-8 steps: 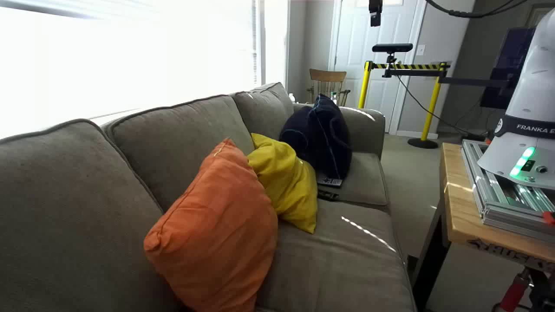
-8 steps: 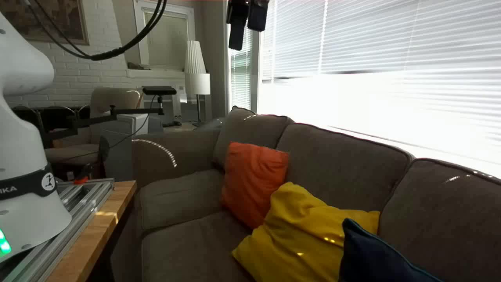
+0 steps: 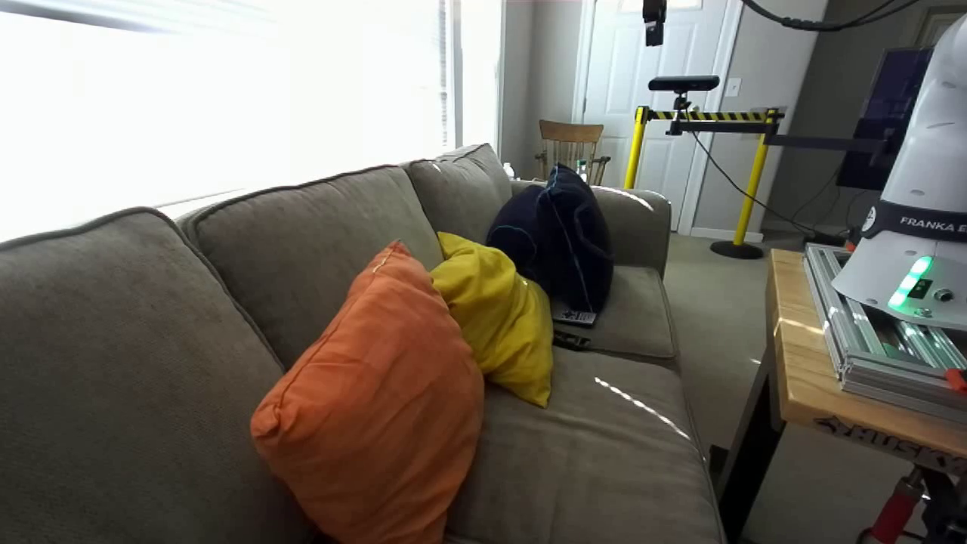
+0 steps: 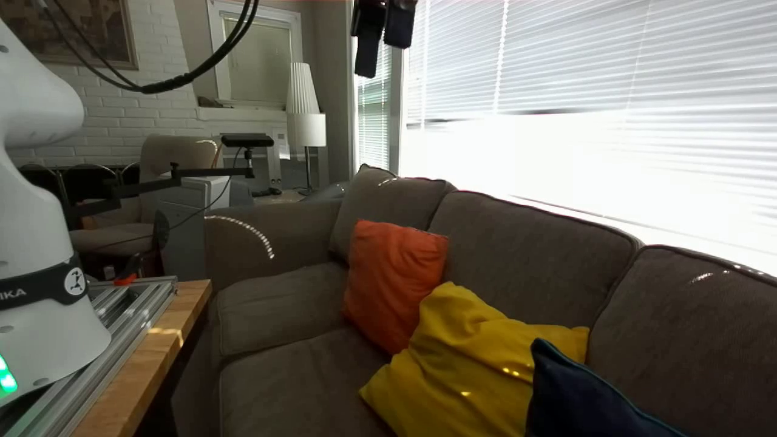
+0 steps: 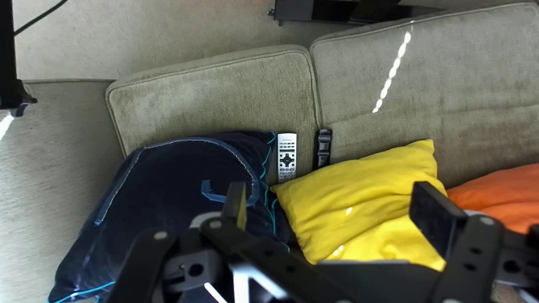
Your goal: Move one black pillow to the left.
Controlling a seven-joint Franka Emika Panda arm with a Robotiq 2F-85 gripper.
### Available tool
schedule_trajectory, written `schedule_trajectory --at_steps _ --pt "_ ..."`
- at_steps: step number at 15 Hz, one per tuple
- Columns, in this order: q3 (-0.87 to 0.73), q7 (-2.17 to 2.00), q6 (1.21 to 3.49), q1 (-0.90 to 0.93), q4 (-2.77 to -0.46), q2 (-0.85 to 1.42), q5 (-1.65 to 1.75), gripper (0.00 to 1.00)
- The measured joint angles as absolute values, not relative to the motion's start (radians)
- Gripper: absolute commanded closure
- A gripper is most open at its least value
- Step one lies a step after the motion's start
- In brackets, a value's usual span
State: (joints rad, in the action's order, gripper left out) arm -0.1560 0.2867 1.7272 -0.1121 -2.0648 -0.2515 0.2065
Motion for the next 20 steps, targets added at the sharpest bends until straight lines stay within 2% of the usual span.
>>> schedule_trajectory --at_steps 5,11,15,20 --pt "-0.155 0.266 1.727 -0.113 -2.065 -0.250 0.210 0.00" --pt "-0.152 -0.049 1.839 -0.118 -2.019 -0.119 0.182 0.00" --pt "-0.165 -0.154 2.011 -0.135 -1.983 -0.018 0.119 0.00" --pt "-0.166 -0.197 2.035 -0.141 -1.962 -0.005 0.119 0.00"
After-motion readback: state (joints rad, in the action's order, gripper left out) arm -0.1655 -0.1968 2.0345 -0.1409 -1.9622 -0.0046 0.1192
